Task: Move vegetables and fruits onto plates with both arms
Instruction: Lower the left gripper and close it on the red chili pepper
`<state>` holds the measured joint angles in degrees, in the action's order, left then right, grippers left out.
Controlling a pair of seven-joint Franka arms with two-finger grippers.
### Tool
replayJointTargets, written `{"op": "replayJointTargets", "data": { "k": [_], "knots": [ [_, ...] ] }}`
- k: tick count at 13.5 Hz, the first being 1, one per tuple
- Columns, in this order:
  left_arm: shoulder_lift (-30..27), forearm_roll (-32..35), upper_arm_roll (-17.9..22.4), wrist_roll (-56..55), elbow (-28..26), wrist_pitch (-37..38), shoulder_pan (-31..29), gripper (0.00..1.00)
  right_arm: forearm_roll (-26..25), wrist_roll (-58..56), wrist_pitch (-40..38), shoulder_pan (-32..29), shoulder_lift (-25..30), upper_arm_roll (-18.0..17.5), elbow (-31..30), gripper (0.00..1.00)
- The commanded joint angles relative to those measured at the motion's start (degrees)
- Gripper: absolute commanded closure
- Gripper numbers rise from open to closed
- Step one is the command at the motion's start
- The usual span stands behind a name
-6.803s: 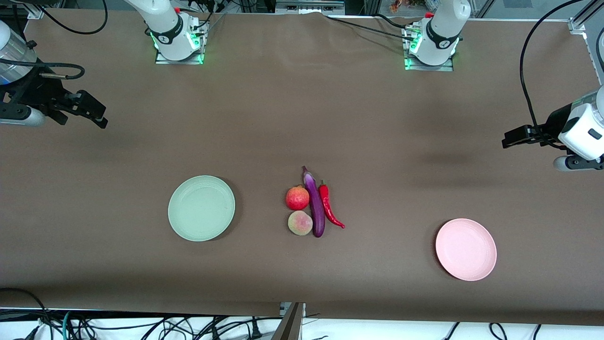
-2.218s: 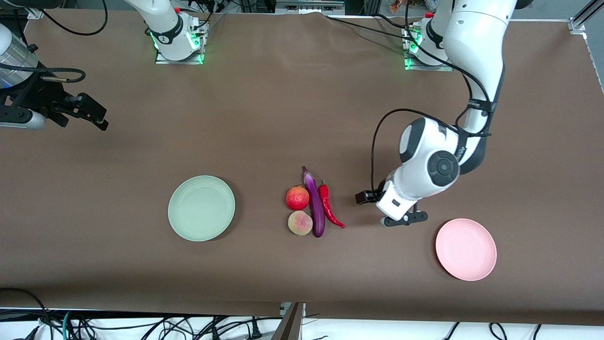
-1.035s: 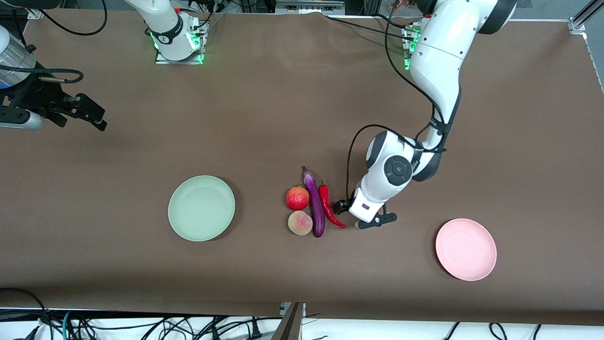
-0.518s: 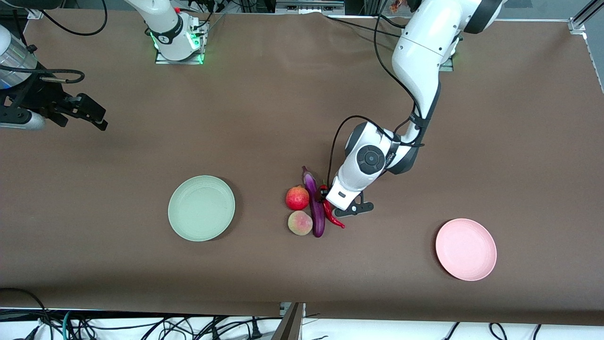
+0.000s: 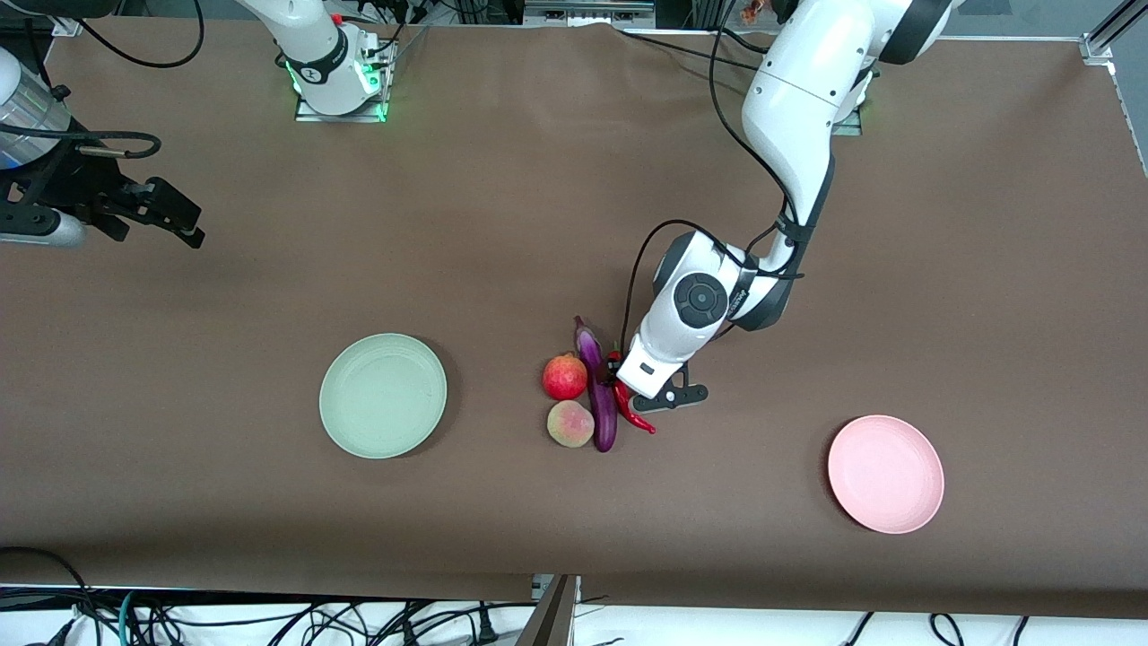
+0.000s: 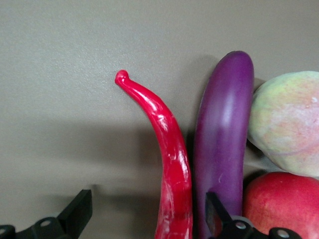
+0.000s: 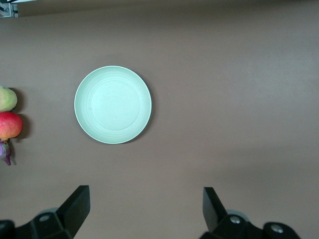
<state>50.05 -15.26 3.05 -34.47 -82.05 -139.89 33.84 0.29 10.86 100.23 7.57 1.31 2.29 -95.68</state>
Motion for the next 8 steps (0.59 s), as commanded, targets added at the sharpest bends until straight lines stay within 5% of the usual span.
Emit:
{"op": "replayJointTargets", "data": {
  "k": [1, 7, 8],
  "knots": [
    [1.10, 1.28, 0.81, -0.16, 1.37, -0.47, 0.18, 0.00, 0.06, -0.93, -0.39, -0.54, -0.43, -0.27, 1.38, 0.00],
    [1.63, 1.46, 0.99, -0.16, 1.28, -0.56, 0.53, 0.00, -0.02, -1.02, -1.09, -0.54, -0.43, -0.27, 1.20, 0.00],
    [1.89, 1.55, 1.16, -0.16, 1.28, -0.47, 0.70, 0.14, -0.02, -1.02, -1.09, -0.54, -0.43, -0.27, 1.20, 0.00]
  ]
}}
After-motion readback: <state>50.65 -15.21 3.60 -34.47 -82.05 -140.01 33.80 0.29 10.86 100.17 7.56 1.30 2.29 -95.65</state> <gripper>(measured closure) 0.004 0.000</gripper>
